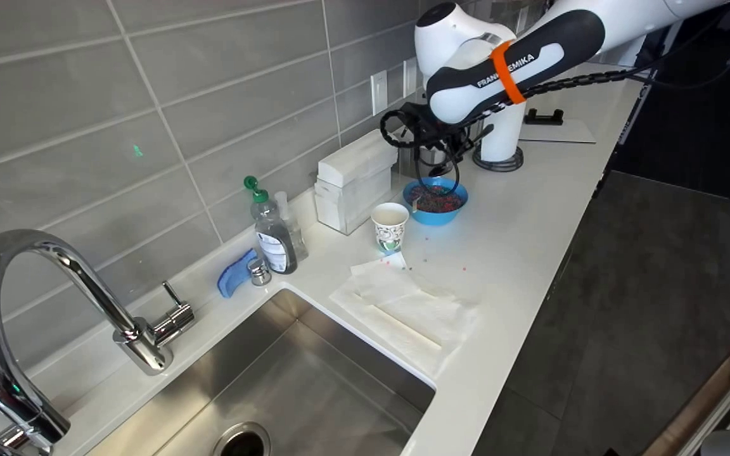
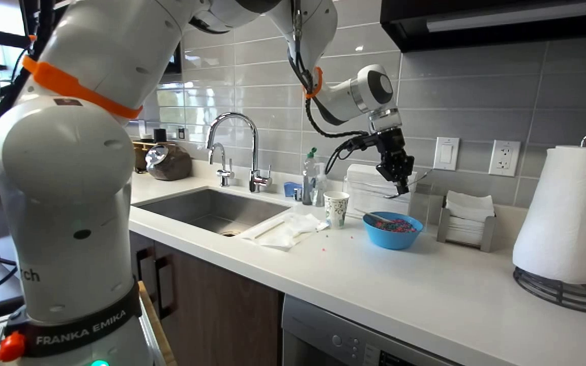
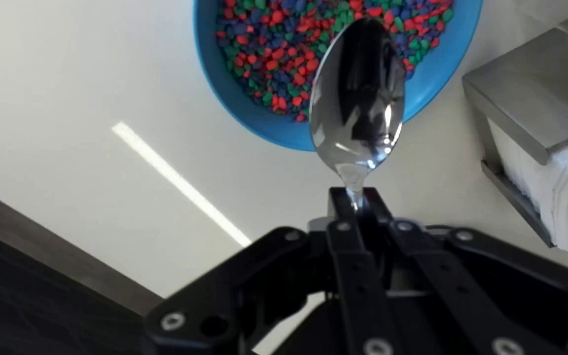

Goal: Use the spoon to place some cereal from the blue bowl into the coffee cup twice.

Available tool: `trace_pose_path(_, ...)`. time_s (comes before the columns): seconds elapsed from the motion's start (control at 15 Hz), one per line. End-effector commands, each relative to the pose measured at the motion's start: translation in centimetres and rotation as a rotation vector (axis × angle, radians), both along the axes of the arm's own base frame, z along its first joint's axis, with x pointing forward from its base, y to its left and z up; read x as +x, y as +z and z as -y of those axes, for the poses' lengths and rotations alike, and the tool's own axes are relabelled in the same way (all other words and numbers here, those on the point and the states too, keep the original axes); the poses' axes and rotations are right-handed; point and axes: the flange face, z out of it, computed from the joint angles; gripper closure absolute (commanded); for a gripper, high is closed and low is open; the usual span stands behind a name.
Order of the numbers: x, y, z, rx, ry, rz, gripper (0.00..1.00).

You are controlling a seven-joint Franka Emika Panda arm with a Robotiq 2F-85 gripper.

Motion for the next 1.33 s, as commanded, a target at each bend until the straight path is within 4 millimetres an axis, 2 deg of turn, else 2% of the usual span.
trace_pose_path(0.0,-0.1,-3.1,1.5,0.089,-0.002,0.05,0.98)
trace_pose_path(0.4,-0.7,-8.0,3.2,0.146,0.012,0.034,0.98)
trace_pose_path(0.73,-0.6,-9.8,3.4,0.148,0.038,0.061,0.98)
trace_pose_path(1.13,-0.3,-11.5,2.7,0.141,0.072,0.044,0.98)
trace_pose_path(1.2,-0.3,-11.4,2.6,0.144,0.077,0.049,0.72)
trace_pose_path(1.27,-0.3,-11.3,2.5,0.139,0.084,0.049,0.68)
